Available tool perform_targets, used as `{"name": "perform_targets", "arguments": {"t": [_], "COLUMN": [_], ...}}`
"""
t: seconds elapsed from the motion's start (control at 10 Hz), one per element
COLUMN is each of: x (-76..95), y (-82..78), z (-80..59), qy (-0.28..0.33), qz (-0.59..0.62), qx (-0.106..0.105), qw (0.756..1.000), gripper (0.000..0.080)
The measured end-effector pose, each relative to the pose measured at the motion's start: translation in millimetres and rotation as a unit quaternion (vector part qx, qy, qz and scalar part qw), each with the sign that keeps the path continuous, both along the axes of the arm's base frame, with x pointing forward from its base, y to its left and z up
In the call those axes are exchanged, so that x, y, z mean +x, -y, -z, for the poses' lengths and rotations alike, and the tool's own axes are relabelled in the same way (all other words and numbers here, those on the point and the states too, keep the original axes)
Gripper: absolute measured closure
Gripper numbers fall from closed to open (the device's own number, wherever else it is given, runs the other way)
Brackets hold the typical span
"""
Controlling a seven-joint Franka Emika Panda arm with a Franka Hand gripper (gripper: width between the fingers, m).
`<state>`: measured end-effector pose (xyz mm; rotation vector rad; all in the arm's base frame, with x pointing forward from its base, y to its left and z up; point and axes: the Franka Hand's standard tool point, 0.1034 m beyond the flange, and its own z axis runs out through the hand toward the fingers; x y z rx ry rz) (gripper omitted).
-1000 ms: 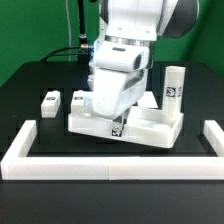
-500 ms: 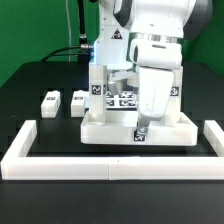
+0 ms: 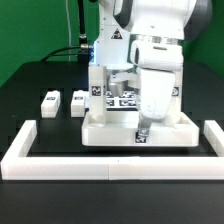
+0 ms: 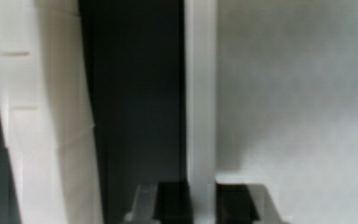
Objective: Assemble desk
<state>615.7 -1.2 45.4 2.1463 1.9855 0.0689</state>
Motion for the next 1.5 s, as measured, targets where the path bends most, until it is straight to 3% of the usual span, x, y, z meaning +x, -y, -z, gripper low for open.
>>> {"name": "perform_targets", "arguments": {"t": [0.4, 1.0, 1.5], "x": [26.3, 46.2, 47.2], "y": [-33.4, -31.3, -30.2], "z": [9.5, 4.8, 12.7], "qy": [0.016, -0.004, -0.011], "qz": [0.001, 0.01, 0.01], "qx": [0.006, -0.017, -0.021], "qw": [1.0, 1.0, 1.0], "gripper": [0.0741, 0.0739, 0.0737]}}
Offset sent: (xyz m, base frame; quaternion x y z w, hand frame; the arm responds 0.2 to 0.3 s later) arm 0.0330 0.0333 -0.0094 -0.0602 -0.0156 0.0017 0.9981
